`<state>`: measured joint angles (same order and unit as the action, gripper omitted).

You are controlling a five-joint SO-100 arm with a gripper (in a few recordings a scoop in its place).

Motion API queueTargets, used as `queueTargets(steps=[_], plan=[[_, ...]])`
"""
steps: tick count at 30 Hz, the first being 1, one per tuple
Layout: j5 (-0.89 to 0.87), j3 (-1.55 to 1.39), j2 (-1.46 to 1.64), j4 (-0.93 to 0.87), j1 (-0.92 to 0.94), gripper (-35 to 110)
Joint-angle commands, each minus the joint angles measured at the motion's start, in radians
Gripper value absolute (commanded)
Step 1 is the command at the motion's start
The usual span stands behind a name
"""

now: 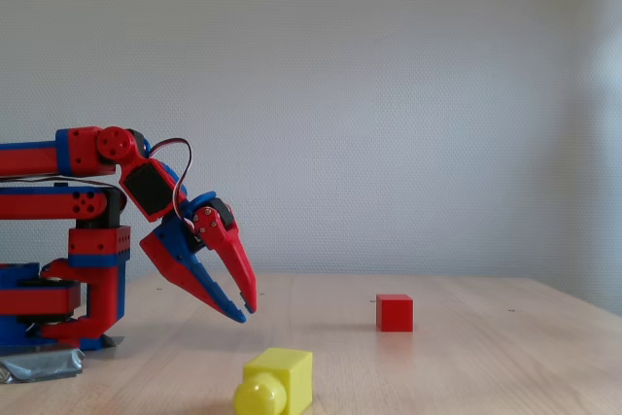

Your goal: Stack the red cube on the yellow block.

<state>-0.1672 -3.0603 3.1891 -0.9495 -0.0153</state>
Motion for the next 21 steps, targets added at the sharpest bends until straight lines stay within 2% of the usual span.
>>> queueTargets(steps=[1, 3, 14, 21], plan=[[-0.006, 0.089, -0.014, 0.023, -0.038, 9], [-0.020, 0.110, -0.032, 0.035, -0.054, 12], [-0.104, 0.377, -0.304, 0.092, -0.160, 13], [-0.146, 0.492, -0.565, 0.225, -0.233, 16]])
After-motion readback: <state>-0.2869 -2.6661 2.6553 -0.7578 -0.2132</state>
